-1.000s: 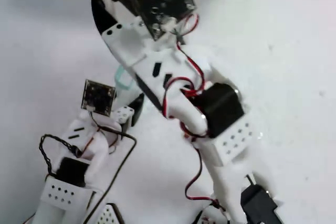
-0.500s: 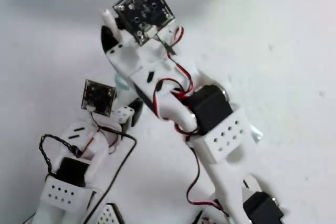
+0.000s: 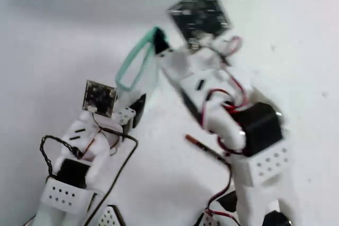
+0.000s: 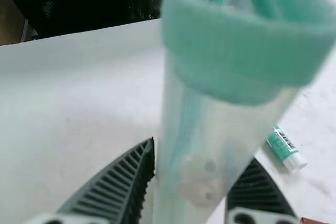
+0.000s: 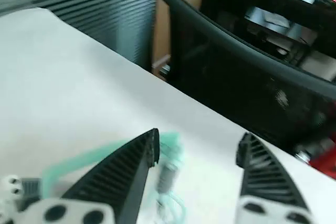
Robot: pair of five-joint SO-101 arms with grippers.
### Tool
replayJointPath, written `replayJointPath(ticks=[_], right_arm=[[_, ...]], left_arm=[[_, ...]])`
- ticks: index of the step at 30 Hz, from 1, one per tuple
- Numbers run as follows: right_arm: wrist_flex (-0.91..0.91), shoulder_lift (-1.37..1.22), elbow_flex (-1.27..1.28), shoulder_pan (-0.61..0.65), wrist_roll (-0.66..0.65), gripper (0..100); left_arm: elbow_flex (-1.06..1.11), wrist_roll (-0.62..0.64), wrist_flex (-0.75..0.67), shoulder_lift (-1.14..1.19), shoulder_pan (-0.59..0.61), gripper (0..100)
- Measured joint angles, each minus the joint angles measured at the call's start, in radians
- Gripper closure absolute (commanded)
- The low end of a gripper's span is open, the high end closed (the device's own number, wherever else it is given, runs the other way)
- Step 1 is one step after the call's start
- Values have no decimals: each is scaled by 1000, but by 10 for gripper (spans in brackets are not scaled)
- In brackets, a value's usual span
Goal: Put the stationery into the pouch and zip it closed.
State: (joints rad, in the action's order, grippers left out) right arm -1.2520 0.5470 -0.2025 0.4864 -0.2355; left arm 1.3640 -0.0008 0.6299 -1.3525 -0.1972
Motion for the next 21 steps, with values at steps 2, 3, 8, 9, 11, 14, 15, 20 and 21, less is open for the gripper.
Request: replayJointPath(ticks=[2, 3, 8, 9, 11, 14, 15, 20, 21], right_arm=[[-49, 11, 32, -98, 0, 791], [-66, 11, 60, -155, 0, 791], [-69, -61, 296, -462, -144, 793], [-64, -94, 353, -517, -216, 794], [-63, -161, 471, -595, -373, 820], [-49, -235, 621, -652, -606, 892], [-37, -247, 663, -658, -654, 909], [91, -273, 821, -657, -715, 847], [121, -279, 848, -660, -718, 817]], left_arm=[[11, 0, 0, 0, 0, 788], [14, 0, -6, 0, 0, 788], [31, 0, -29, 0, 0, 788], [31, 0, -29, 0, 0, 788], [31, 0, -29, 0, 0, 788], [31, 0, -29, 0, 0, 788], [31, 0, -29, 0, -2, 788], [31, 0, -29, 0, -8, 788], [31, 0, -29, 0, -8, 788]])
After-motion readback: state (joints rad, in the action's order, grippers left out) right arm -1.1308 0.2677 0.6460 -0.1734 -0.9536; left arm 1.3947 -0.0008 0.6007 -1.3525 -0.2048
